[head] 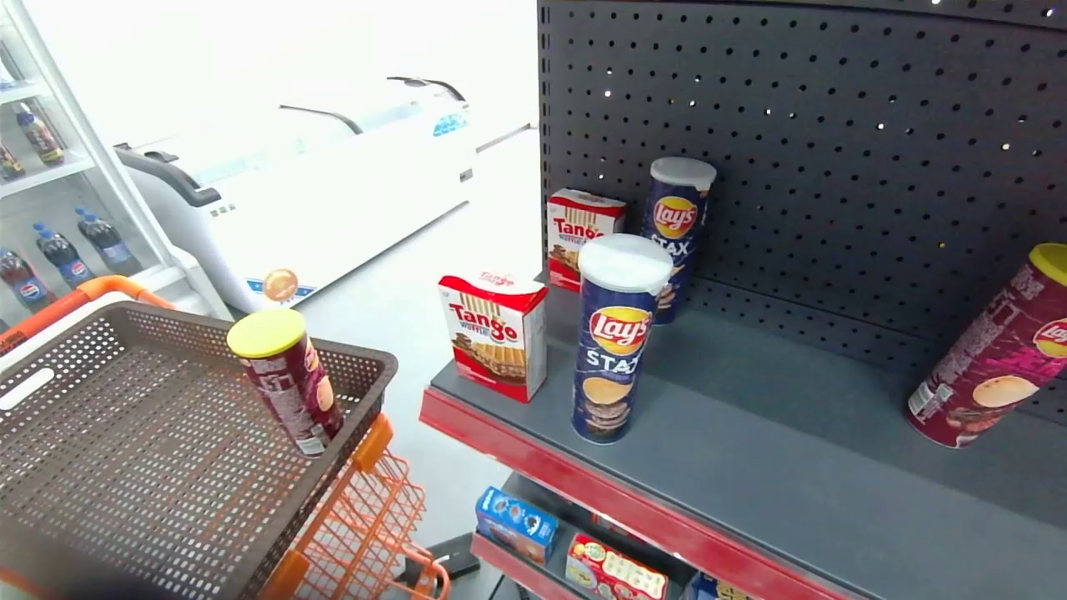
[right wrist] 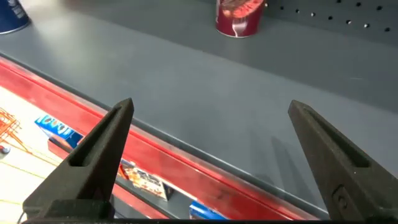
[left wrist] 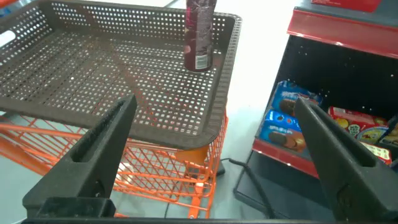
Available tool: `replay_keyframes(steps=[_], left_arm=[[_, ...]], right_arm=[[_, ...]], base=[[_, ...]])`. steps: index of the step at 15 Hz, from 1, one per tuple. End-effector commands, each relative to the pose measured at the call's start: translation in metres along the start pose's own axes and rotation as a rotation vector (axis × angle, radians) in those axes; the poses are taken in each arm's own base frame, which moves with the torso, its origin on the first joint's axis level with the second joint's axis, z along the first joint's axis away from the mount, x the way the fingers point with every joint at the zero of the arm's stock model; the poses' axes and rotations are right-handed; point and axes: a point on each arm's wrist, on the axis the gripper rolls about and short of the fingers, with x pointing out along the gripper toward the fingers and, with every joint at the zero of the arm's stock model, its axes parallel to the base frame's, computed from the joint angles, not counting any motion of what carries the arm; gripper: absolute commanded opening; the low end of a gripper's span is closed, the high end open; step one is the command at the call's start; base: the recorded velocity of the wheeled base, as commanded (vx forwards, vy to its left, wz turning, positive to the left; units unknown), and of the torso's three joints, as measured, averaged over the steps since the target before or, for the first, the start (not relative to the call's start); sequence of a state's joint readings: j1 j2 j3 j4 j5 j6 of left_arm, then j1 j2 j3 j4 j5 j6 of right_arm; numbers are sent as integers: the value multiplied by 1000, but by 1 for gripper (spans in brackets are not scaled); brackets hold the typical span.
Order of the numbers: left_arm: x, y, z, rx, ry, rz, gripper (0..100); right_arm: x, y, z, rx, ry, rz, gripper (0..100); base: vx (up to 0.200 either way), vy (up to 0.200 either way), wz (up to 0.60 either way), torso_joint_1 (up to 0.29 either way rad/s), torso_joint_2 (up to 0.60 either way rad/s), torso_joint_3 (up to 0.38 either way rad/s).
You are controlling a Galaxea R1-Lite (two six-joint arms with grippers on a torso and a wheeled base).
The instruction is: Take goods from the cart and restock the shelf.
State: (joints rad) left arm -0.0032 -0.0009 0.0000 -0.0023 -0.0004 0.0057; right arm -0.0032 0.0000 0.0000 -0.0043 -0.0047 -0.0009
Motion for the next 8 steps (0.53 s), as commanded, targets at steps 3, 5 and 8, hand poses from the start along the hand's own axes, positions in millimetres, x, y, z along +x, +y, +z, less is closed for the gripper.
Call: replay_keyframes(steps=[3, 5, 8], left_arm=[[0, 0, 0, 0, 0, 2, 100], [0, 0, 0, 2, 0, -4, 100], [7, 0, 53, 149, 48, -2, 100]], right_arm=[[0, 0, 0, -1, 0, 0, 100], [0, 0, 0, -1, 0, 0, 100], [0, 0, 0, -1, 0, 0, 100]], base=[[0, 0, 0, 0, 0, 0], [0, 0, 0, 0, 0, 0], [0, 0, 0, 0, 0, 0]])
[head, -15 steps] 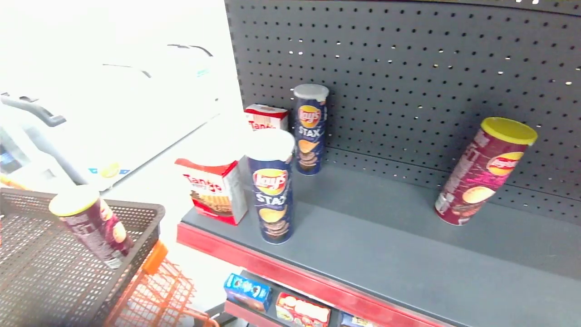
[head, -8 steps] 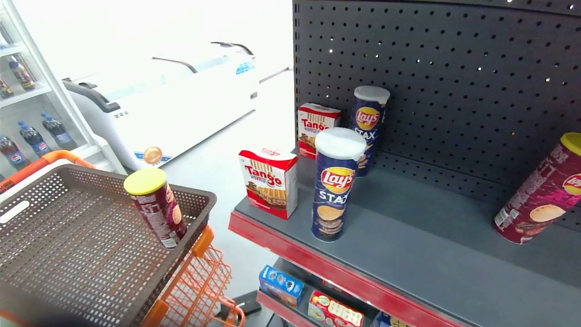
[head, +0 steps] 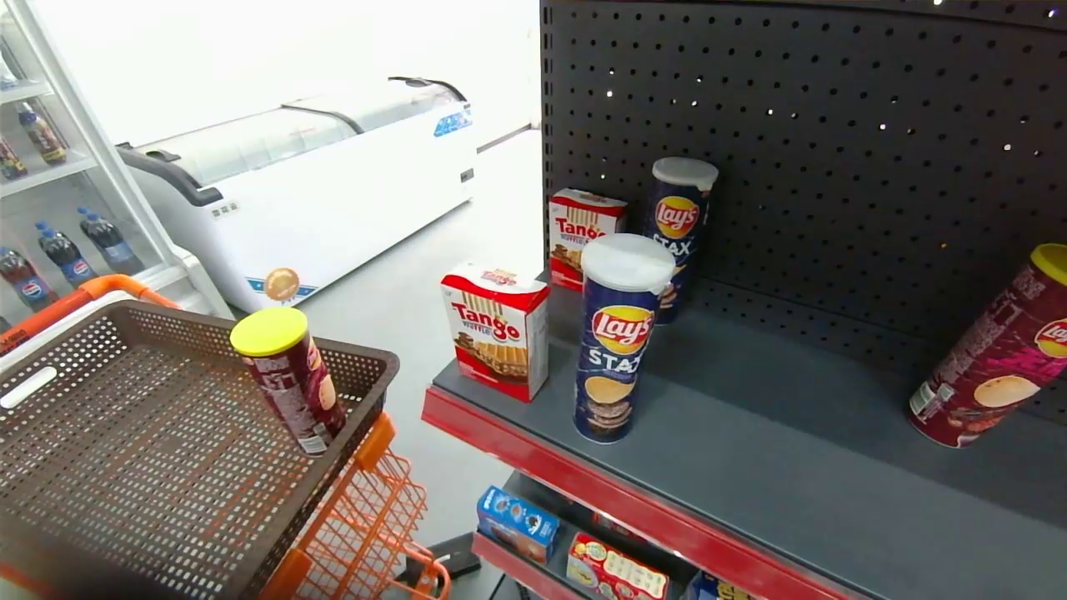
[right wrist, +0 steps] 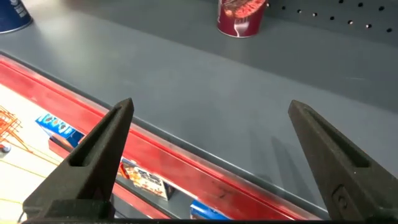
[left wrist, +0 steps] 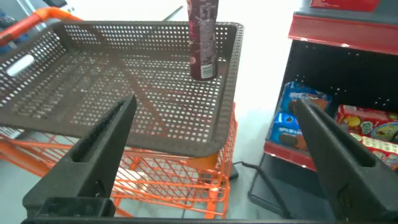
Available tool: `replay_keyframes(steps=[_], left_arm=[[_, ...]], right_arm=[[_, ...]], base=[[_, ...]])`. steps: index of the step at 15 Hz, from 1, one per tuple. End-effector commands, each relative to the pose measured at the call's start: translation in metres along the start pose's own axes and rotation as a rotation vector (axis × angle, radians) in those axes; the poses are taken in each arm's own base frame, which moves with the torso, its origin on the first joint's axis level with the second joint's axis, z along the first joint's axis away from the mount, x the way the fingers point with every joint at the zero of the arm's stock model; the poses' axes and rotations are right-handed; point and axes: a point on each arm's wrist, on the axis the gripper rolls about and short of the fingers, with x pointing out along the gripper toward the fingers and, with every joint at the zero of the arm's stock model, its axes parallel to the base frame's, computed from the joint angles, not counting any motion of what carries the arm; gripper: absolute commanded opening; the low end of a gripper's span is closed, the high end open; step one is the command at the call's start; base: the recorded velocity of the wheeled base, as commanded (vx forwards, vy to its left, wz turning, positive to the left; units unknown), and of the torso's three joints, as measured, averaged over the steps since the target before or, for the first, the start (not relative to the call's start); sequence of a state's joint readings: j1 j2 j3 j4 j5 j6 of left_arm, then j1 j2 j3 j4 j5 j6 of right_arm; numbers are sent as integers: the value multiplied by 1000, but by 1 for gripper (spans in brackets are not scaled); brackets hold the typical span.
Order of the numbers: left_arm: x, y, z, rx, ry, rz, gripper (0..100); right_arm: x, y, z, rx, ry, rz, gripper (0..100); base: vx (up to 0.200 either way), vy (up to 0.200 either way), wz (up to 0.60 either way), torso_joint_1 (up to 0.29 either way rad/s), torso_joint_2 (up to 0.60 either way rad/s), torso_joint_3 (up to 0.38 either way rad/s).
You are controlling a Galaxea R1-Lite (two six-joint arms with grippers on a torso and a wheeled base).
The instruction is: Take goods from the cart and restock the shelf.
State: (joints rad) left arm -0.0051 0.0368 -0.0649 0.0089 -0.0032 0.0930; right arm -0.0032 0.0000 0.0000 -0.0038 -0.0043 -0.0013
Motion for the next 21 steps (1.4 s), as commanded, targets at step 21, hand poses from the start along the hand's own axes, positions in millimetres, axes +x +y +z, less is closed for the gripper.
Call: replay_keyframes(steps=[21], left_arm=[[277, 16, -8, 61, 361, 34, 100]], right_arm=[[0, 0, 0, 0, -1, 0, 100]], base=[[0, 0, 0, 0, 0, 0]])
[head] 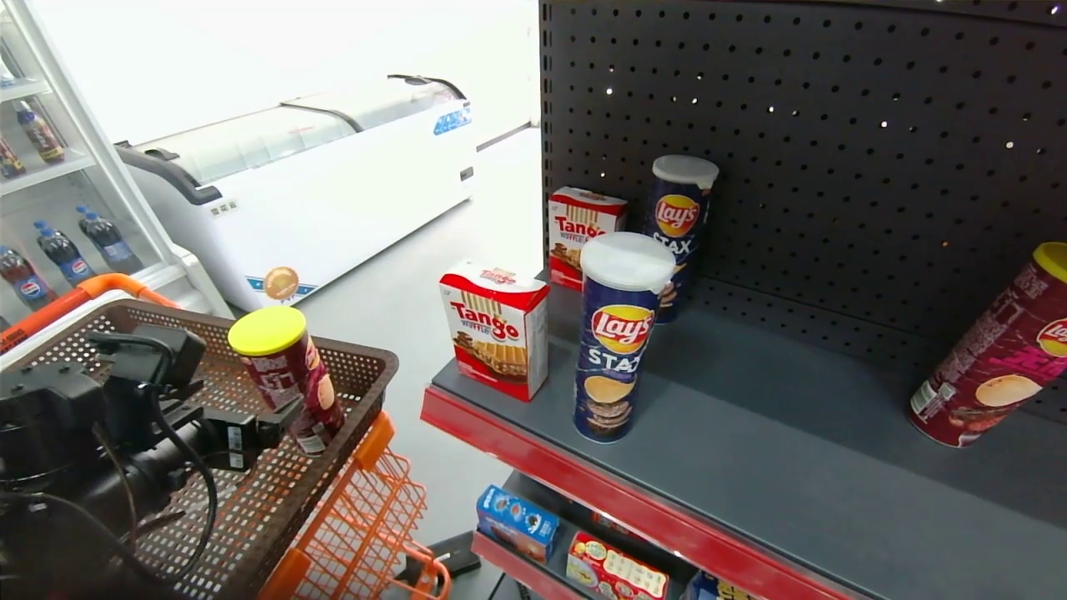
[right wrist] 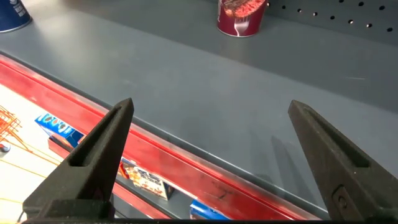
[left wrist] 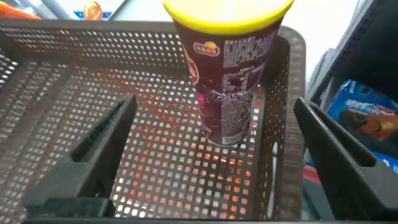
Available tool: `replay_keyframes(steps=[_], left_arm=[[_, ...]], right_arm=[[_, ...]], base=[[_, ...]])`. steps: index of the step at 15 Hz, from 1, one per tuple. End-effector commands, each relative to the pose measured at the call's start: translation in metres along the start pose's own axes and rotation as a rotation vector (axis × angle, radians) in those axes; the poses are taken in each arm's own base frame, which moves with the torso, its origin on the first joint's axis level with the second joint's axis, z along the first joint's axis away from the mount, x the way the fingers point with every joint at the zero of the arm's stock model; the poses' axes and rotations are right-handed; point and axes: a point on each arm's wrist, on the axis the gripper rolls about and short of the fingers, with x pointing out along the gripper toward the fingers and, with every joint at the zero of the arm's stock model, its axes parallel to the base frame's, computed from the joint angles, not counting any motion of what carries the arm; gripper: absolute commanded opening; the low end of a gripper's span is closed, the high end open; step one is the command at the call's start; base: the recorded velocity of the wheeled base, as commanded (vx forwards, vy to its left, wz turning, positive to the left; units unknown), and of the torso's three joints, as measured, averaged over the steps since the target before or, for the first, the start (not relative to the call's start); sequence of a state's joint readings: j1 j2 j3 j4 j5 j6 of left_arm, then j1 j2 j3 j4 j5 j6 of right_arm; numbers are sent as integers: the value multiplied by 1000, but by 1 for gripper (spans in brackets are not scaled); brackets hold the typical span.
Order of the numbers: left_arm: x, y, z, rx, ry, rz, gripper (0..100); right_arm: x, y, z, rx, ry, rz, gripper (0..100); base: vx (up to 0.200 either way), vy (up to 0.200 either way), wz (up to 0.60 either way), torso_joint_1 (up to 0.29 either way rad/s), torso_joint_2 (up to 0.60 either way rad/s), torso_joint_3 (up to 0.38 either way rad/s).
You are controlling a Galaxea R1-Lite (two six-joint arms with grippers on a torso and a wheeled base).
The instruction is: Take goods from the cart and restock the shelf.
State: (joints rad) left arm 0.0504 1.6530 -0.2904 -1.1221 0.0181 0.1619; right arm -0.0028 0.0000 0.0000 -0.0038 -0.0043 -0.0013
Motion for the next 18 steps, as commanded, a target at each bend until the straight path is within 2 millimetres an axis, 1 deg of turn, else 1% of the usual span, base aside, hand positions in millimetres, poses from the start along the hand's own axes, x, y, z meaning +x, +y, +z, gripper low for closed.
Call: replay_keyframes(steps=[1, 5, 16, 17, 18], left_arm=[[34, -3, -23, -1, 89, -8, 100], [60, -2, -22, -10, 76, -3, 100], [100, -2, -15, -10, -9, 8, 100], [105, -2, -13, -10, -21, 10, 0], [107, -2, -10, -9, -34, 10, 0]], right_arm=[[0, 0, 0, 0, -1, -1, 100], [0, 0, 0, 0, -1, -1, 100], [0, 0, 0, 0, -1, -1, 100], [0, 0, 0, 0, -1, -1, 100], [0, 0, 0, 0, -1, -1, 100]], base=[[0, 0, 0, 0, 0, 0], [0, 0, 0, 0, 0, 0], [0, 0, 0, 0, 0, 0], [0, 0, 0, 0, 0, 0], [0, 0, 0, 0, 0, 0]])
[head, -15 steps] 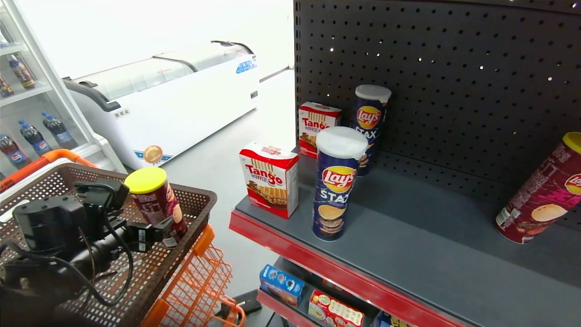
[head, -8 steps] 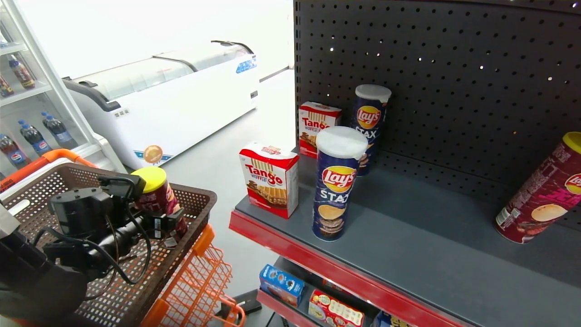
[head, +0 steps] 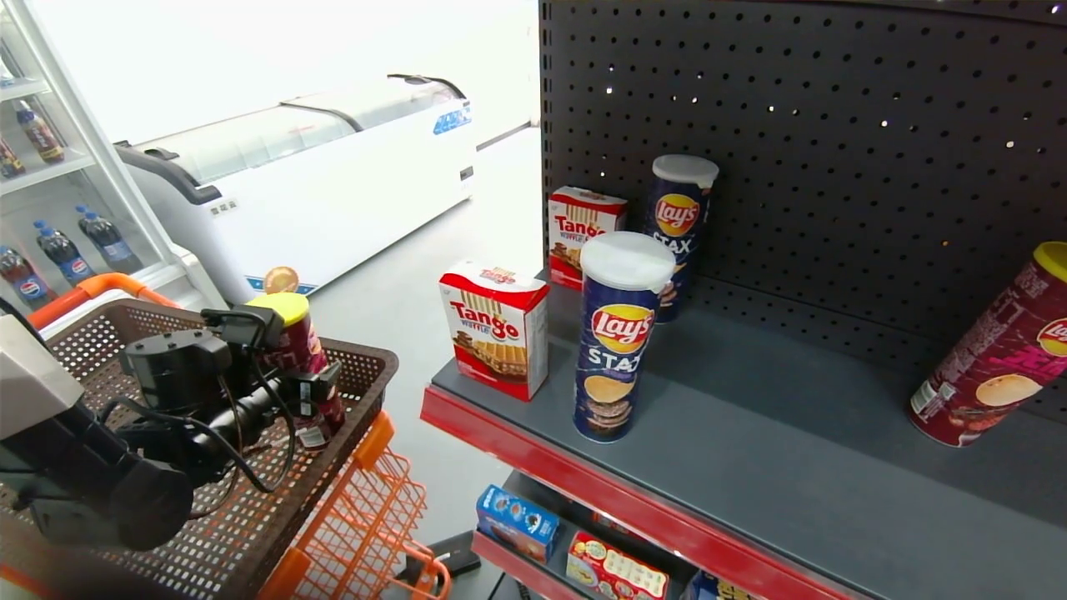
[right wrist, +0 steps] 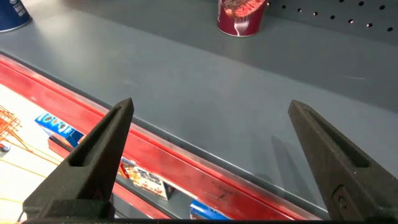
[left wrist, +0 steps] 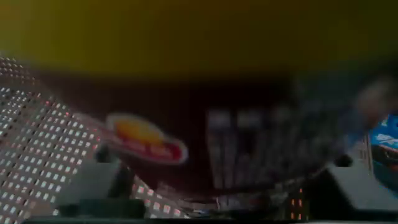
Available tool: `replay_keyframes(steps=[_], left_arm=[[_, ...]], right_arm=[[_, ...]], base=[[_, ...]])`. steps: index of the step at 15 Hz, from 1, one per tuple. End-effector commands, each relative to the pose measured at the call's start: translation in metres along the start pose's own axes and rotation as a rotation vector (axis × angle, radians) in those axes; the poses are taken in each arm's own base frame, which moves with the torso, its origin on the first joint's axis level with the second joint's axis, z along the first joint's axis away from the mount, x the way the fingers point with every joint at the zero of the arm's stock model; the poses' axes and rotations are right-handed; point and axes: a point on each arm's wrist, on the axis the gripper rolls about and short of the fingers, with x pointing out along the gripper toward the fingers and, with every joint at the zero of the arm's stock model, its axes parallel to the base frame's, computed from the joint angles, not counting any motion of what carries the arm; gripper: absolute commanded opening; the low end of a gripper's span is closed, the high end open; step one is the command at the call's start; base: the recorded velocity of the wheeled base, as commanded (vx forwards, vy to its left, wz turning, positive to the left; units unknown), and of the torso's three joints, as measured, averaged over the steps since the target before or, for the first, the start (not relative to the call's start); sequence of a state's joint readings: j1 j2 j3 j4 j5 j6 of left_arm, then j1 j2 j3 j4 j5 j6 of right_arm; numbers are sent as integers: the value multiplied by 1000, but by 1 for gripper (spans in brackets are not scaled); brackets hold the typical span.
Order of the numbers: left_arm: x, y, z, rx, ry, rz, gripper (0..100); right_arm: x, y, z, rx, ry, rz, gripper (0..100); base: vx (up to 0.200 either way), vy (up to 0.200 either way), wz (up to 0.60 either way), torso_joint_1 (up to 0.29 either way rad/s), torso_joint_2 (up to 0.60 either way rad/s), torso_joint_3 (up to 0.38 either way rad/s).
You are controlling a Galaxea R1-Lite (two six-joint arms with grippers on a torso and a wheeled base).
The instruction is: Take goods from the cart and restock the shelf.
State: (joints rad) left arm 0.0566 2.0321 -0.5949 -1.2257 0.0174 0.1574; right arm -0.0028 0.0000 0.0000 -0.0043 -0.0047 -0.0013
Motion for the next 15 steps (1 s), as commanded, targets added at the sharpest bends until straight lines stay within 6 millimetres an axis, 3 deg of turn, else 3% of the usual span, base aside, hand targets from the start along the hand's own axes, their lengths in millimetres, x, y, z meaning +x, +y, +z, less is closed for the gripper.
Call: replay_keyframes(steps=[1, 6, 7, 11, 15], left_arm=[[4, -2, 3, 8, -13, -4, 0], [-9, -10, 20, 13, -73, -30, 0], [-21, -8, 35, 5, -118, -28, 0], [-60, -4, 61, 1, -193, -43, 0], [-114, -20, 88, -16, -264, -123, 0]], right_arm=[[0, 0, 0, 0, 0, 0, 100], [0, 0, 0, 0, 0, 0, 100], [0, 0, 0, 0, 0, 0, 100], [0, 0, 0, 0, 0, 0, 100], [0, 0, 0, 0, 0, 0, 100]], base=[[0, 0, 0, 0, 0, 0], [0, 0, 0, 0, 0, 0], [0, 0, 0, 0, 0, 0], [0, 0, 0, 0, 0, 0], [0, 0, 0, 0, 0, 0]])
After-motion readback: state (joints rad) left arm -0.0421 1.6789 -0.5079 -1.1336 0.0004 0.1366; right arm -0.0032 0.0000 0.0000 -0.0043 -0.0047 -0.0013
